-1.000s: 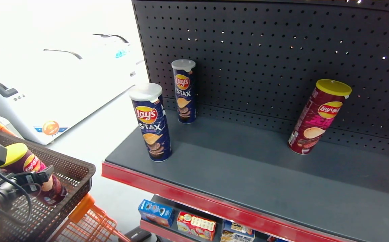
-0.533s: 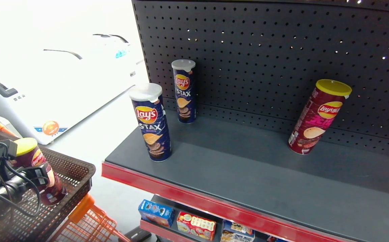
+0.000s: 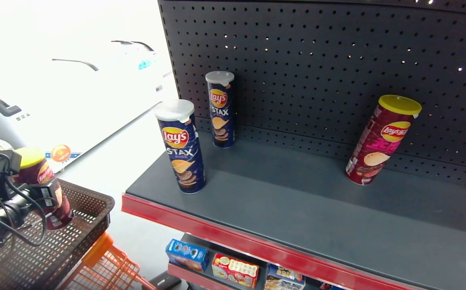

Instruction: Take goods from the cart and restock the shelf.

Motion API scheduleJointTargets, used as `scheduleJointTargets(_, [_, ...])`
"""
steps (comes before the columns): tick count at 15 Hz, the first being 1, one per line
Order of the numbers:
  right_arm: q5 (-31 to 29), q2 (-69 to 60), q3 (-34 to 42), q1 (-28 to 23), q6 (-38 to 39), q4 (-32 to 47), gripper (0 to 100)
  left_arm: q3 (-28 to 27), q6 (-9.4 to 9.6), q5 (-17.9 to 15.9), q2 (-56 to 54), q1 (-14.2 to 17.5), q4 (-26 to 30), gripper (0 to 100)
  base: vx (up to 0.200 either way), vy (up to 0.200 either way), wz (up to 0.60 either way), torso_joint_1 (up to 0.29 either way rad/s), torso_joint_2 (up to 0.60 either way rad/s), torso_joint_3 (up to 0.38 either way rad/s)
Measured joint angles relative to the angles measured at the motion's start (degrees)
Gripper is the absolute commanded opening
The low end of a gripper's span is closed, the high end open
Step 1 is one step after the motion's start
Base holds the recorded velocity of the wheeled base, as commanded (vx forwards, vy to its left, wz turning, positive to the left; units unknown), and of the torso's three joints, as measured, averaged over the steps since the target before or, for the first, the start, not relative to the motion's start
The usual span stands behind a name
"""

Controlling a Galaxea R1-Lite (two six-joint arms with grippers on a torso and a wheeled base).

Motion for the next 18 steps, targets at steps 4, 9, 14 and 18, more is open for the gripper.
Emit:
scheduleJointTargets(4, [0.00, 0.00, 0.00, -0.07, 0.00, -0.02, 100, -3.00, 0.05, -0.10, -6.44, -2.45, 5.47, 0, 0.000, 0.000, 0.00, 0.000, 0.00, 0.000])
scheduleJointTargets(9, [0.00, 0.00, 0.00, 0.00, 0.00, -0.02, 100, -8.68, 0.07, 0.09, -15.40, -7.06, 19.41, 0, 0.000, 0.000, 0.00, 0.000, 0.00, 0.000])
scheduleJointTargets(14, [0.00, 0.00, 0.00, -0.02, 0.00, 0.00, 100, -10.83, 0.11, 0.39, -21.86, -13.15, 24.00, 0, 0.000, 0.000, 0.00, 0.000, 0.00, 0.000])
scheduleJointTargets(18, [0.00, 0.00, 0.00, -0.05, 0.00, 0.00, 100, -13.97, 1.28, 1.00, -23.39, -17.20, 24.04, 0, 0.000, 0.000, 0.00, 0.000, 0.00, 0.000])
